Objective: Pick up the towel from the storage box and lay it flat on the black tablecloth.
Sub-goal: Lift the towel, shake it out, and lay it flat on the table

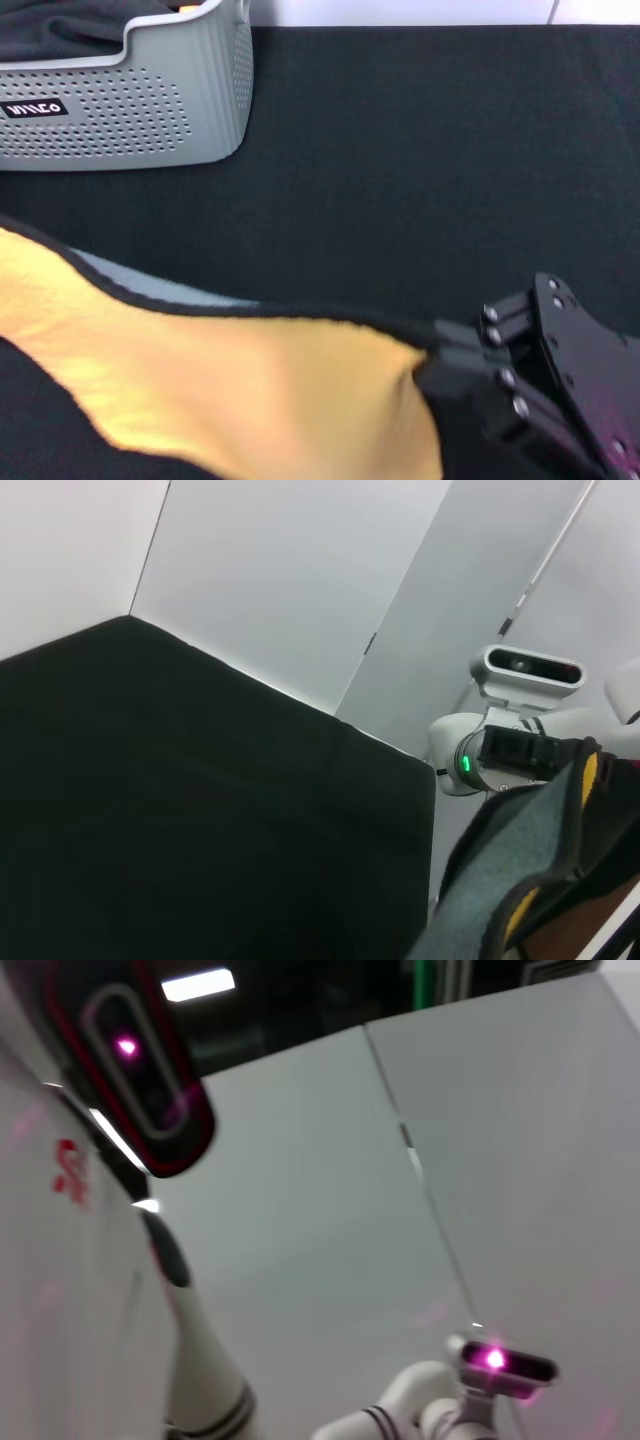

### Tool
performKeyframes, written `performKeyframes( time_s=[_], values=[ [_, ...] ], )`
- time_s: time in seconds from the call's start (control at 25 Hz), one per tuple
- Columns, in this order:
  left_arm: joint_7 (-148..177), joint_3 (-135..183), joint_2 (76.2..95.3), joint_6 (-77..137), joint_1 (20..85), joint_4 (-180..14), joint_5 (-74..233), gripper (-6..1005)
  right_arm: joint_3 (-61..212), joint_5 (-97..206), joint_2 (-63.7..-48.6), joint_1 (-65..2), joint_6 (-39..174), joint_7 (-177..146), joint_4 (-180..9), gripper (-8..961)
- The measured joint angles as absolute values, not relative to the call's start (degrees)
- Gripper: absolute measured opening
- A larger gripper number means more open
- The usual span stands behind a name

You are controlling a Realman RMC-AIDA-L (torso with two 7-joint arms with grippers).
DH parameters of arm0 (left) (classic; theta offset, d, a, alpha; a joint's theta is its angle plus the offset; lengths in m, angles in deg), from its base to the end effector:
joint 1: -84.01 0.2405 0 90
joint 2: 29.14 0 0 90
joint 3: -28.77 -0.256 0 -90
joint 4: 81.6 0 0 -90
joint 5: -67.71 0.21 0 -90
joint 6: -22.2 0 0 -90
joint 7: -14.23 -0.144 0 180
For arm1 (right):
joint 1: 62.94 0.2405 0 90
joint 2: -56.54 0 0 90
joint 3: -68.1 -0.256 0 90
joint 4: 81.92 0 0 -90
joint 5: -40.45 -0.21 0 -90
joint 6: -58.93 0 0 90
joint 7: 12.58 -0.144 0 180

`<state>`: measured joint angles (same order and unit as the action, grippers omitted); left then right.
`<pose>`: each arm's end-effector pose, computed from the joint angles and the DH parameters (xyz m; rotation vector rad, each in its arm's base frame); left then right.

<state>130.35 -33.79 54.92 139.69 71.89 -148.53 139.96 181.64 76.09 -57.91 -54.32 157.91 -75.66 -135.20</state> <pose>-0.2336 0.2412 0.2292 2.9672 0.6883 0.5476 0.1558 0.1936 -0.0225 2.4164 -0.1852 -1.7556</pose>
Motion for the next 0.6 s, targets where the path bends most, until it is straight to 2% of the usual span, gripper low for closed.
performKeyframes(
  time_s=[0.16,0.36,0.44,0.6],
  values=[
    [133.39,-32.94,53.04,139.82,74.41,-151.57,137.39,13,182.40,75.95,-57.91,-54.46,159.71,-75.81,-137.67,39],
    [136.10,-32.33,52.48,139.86,76.85,-154.65,138.36,13,182.48,75.22,-57.89,-54.16,157.30,-76.49,-137.65,41],
    [135.28,-32.42,53.32,139.76,76.96,-154.17,140.42,13,182.57,75.14,-58.02,-53.13,153.71,-76.34,-135.35,41],
    [132.09,-29.30,57.81,139.34,75.59,-151.72,149.20,12,182.78,74.03,-58.69,-48.66,145.62,-74.82,-128.39,43]
  ],
)
